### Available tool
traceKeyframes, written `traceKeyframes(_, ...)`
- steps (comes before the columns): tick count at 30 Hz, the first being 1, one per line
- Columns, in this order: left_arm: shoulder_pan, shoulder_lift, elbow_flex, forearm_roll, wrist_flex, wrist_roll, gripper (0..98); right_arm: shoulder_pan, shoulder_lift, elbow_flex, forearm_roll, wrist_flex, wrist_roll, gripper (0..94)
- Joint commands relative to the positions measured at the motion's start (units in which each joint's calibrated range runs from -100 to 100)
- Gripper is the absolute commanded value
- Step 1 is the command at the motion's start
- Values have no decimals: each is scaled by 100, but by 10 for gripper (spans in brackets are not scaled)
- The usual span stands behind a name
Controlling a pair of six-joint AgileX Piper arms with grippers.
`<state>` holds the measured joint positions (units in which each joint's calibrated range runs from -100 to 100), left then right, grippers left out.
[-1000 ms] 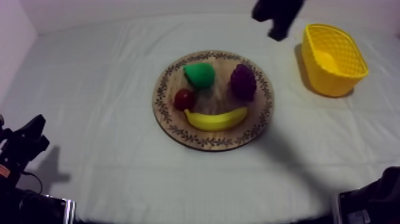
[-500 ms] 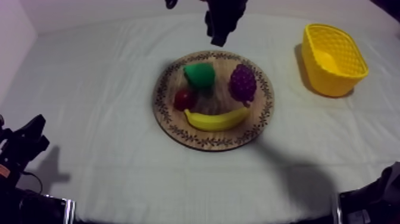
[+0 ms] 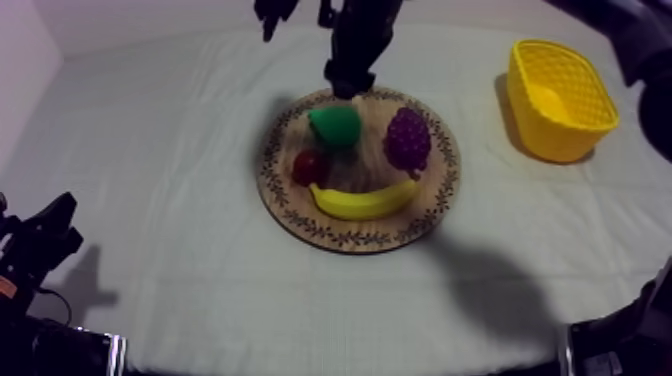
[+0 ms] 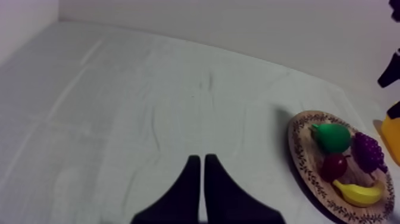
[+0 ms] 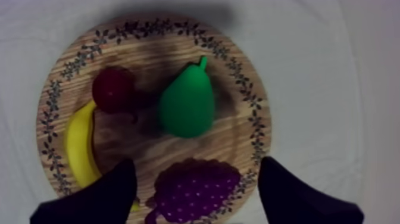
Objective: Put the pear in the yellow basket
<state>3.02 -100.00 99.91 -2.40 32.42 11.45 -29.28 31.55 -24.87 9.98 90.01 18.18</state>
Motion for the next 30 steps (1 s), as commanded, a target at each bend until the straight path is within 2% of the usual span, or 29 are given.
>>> traceKeyframes(1,-1,0,-2,-2,0,0,1,7,339,-76,-1,-14,-61,642)
traceKeyframes(18,-1,0,-2,-2,0,0,1,44,2143,-1151,-101,-24,-354,668)
traceKeyframes(21,-1,0,-2,-2,0,0,1,56,2321,-1316,-84,-30,-416,627)
traceKeyframes(30,-1,0,-2,-2,0,0,1,53,2594,-1551,-41,-51,-487,426)
